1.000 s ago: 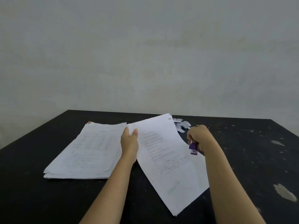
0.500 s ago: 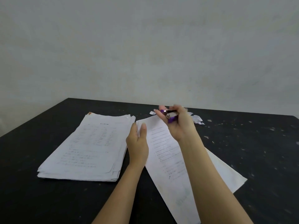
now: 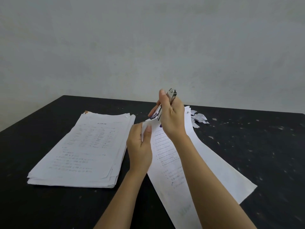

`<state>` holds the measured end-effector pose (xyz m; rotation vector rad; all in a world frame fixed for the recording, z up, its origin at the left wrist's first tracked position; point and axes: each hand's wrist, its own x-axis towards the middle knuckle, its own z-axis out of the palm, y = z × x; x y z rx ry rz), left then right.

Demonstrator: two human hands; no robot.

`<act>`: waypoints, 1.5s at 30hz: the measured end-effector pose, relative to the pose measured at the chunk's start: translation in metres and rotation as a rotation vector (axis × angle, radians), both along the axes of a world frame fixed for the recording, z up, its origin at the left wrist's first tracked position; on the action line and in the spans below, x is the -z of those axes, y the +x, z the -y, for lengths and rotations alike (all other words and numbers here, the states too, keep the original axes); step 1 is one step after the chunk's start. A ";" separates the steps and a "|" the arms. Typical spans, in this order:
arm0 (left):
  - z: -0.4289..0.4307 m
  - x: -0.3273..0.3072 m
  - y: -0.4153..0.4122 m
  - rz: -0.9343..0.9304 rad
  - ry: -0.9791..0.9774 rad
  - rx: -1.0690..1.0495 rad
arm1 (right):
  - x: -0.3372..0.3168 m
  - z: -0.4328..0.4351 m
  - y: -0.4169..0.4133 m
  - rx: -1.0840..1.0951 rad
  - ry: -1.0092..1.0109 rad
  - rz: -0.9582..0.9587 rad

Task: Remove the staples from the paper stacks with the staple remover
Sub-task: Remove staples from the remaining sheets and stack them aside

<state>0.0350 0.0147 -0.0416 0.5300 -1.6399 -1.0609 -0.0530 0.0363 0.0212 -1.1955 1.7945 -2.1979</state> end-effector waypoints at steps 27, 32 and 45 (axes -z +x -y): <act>-0.004 0.000 -0.003 -0.039 0.083 -0.004 | 0.006 0.006 -0.001 0.112 -0.039 -0.031; 0.003 -0.003 0.000 -0.061 0.359 0.070 | -0.007 -0.002 -0.008 0.126 -0.228 0.286; 0.000 -0.006 0.002 -0.052 0.277 0.055 | -0.010 -0.001 -0.010 0.002 -0.169 0.272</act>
